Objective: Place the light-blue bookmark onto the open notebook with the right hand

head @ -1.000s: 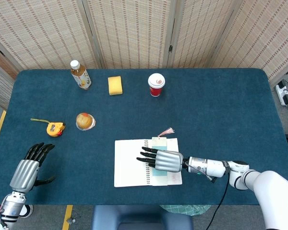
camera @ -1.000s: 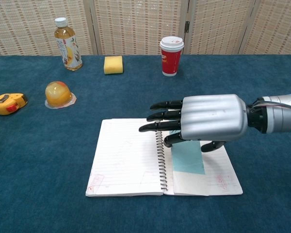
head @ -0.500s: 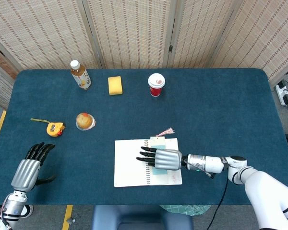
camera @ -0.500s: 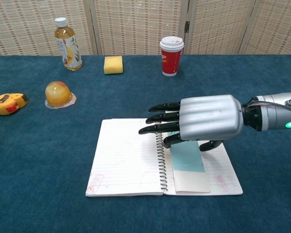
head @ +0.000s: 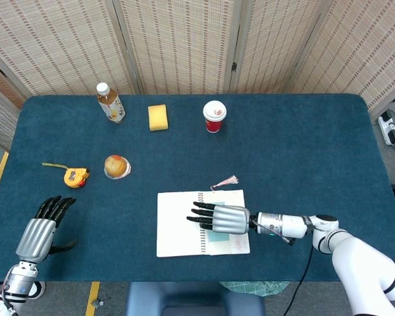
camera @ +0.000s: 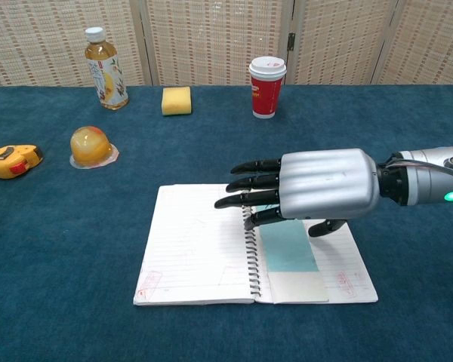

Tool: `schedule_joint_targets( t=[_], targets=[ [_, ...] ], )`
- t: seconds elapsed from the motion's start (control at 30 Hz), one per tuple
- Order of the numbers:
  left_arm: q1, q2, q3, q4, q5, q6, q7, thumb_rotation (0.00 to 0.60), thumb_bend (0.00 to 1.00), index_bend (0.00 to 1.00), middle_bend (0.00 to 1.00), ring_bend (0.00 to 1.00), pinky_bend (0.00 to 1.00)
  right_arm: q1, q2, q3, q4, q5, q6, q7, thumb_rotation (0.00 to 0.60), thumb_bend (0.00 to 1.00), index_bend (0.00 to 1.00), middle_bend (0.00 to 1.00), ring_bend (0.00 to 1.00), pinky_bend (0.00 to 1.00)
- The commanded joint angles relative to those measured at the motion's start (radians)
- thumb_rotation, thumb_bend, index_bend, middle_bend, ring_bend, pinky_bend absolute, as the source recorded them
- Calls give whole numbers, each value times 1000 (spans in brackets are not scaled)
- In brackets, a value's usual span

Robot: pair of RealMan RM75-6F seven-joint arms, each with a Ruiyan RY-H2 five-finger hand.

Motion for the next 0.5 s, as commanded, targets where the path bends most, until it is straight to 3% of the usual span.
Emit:
schedule_joint_targets(
  t=[0.03, 0.2, 0.3, 0.5],
  targets=[
    [0, 1, 0, -1, 0, 1, -1, 600, 147, 152, 167, 88, 111, -1, 3, 1, -3, 3, 7, -3, 600, 212, 181, 0, 0, 0],
    [1, 3, 0, -1, 0, 2, -6, 600, 146, 152, 166, 88, 111, -27, 49, 20, -68, 45, 55, 33, 600, 210, 127, 0, 0, 0],
    [2, 6, 0, -1, 1, 4, -12, 600, 148, 152, 166, 89, 111, -76, 105, 56, -173, 126, 83, 75, 600, 208, 111, 0, 0, 0],
    [5, 13, 2, -8, 8, 15, -20, 600, 148, 151, 166, 89, 111, -265, 313, 148, -602, 440, 74, 29, 600, 198, 91, 0, 0, 0]
  ],
)
